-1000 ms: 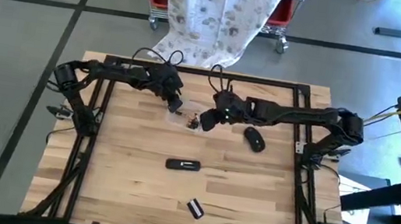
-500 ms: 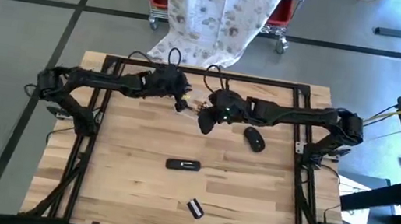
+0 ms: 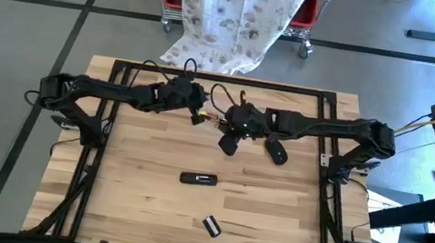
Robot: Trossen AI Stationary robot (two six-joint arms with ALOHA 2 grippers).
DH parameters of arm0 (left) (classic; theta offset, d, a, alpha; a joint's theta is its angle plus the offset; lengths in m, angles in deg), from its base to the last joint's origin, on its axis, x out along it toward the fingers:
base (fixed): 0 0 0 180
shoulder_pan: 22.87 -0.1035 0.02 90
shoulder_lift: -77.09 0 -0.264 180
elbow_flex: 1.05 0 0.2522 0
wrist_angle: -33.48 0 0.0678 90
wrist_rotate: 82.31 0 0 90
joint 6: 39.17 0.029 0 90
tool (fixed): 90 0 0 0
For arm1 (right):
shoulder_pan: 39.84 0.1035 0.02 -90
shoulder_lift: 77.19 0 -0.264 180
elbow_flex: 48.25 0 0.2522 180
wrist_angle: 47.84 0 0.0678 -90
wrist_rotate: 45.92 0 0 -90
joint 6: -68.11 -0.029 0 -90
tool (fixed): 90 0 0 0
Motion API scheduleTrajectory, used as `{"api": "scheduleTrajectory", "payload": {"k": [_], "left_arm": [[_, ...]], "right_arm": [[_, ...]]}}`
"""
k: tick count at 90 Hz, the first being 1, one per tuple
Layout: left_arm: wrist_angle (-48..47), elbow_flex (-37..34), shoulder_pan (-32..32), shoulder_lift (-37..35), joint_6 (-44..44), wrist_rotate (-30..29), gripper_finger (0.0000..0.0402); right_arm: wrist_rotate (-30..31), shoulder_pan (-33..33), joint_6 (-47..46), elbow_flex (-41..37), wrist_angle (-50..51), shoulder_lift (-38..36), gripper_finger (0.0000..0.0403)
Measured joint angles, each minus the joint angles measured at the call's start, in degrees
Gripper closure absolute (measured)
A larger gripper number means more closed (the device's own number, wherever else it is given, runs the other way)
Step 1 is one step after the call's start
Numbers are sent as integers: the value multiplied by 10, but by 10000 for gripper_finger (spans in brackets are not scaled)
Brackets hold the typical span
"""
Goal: Insert battery
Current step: Insert the silver battery into the remote
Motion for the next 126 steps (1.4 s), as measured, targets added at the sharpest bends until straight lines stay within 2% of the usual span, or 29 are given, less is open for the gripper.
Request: {"api": "scheduleTrajectory", "payload": {"k": [9,18,41,62,72,93,105,126], "left_arm": [[-4,0,-10,0,-16,7,379],[-20,0,-15,0,-35,12,379],[-71,0,-6,0,-71,33,379],[-79,0,16,1,-74,33,379],[-77,0,27,1,-74,28,379],[-78,-1,42,2,-73,23,379],[-76,-1,46,2,-73,42,379],[-82,-1,42,6,-83,60,379]], "right_arm": [[41,2,0,1,20,6,315],[54,2,4,1,25,29,315],[36,2,44,1,-28,90,312],[28,1,43,1,-23,104,245],[37,2,48,1,-26,119,230],[75,11,72,2,-27,156,241],[94,14,84,2,-26,165,250],[181,28,118,10,0,163,256]]}}
